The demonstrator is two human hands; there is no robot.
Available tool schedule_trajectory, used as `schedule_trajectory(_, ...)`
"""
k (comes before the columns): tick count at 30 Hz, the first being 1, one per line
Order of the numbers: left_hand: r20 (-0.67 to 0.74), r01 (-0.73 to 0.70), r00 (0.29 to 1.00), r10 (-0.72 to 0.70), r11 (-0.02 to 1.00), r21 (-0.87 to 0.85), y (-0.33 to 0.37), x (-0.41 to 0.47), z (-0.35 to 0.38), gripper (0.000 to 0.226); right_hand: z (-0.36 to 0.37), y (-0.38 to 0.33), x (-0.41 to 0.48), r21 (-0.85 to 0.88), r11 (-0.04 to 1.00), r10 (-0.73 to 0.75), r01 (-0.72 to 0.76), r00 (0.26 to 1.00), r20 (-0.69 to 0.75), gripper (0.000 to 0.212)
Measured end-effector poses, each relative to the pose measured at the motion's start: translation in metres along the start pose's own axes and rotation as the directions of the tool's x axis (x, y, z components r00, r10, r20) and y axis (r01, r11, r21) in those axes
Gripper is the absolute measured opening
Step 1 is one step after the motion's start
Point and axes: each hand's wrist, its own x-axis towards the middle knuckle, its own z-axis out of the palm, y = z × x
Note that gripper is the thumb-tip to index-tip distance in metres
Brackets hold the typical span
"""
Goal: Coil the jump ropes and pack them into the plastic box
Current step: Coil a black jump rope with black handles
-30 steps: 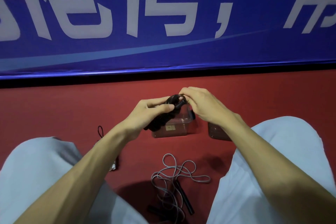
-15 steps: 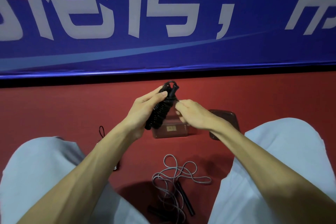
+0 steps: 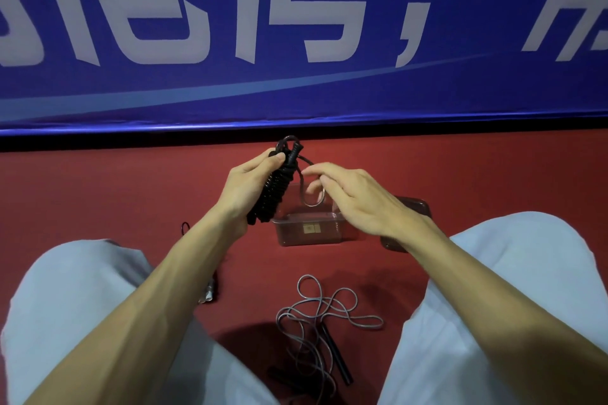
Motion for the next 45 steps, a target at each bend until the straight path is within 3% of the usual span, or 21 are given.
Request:
schedule_trajectory(4,-0.027,0.060,0.998,-0.059,0.998,0.001,0.000,0.006,-0.008,0.019,-0.003,0.005,-0.002,-0.129,0.984,-0.106,0.123,0.986,0.127,0.049)
schedule_trajectory(6,0.012,0.099,0.995,-0.100,0.994,0.034,0.000,0.007,-0.011,0.028,-0.002,0.006,-0.003,-0.246,0.952,-0.159,0.181,0.981,0.108,0.052)
schedule_trajectory(10,0.099,0.115,0.988,-0.122,0.991,0.066,0.002,0.003,-0.006,0.019,-0.004,0.003,-0.003,-0.406,0.860,-0.307,0.310,0.949,0.073,0.045)
schedule_trajectory(15,0.170,0.123,0.975,-0.141,0.986,0.114,0.001,0.002,-0.005,0.021,-0.002,-0.001,-0.001,-0.334,0.876,-0.373,0.348,0.928,-0.012,0.040)
schedule_trajectory(19,0.157,0.149,0.975,-0.159,0.986,0.077,0.000,0.002,-0.004,0.021,-0.004,-0.001,0.001,-0.026,0.960,-0.281,0.280,0.957,-0.069,0.031)
schedule_trajectory(24,0.172,0.216,0.961,-0.216,0.976,0.021,-0.003,0.002,0.002,0.022,-0.002,-0.005,0.005,0.159,0.959,-0.194,0.237,0.950,-0.246,0.029)
schedule_trajectory(28,0.179,0.180,0.970,-0.165,0.981,-0.072,-0.001,0.006,0.004,0.024,-0.001,-0.007,0.013,0.496,0.844,-0.002,0.205,0.926,-0.379,0.036)
schedule_trajectory(31,0.200,0.173,0.968,-0.151,0.980,-0.098,0.002,0.006,0.002,0.025,0.000,-0.009,0.018,0.614,0.764,0.124,0.197,0.889,-0.440,0.037)
schedule_trajectory(33,0.168,0.175,0.974,-0.155,0.978,-0.115,0.002,0.006,0.001,0.026,0.003,-0.012,0.020,0.627,0.759,0.185,0.176,0.865,-0.467,0.037)
schedule_trajectory(37,0.082,0.124,0.990,-0.114,0.984,-0.126,-0.001,0.004,0.002,0.025,0.005,-0.015,0.025,0.524,0.843,0.212,0.118,0.823,-0.528,0.033)
schedule_trajectory(42,-0.020,0.062,0.998,-0.067,0.984,-0.168,-0.006,0.000,0.011,0.023,0.003,-0.021,0.021,0.259,0.958,0.252,-0.125,0.797,-0.549,0.019)
schedule_trajectory(45,-0.039,0.019,0.999,-0.023,0.993,-0.118,-0.009,0.001,0.011,0.020,-0.002,-0.023,0.019,0.184,0.954,0.298,-0.237,0.813,-0.500,0.021)
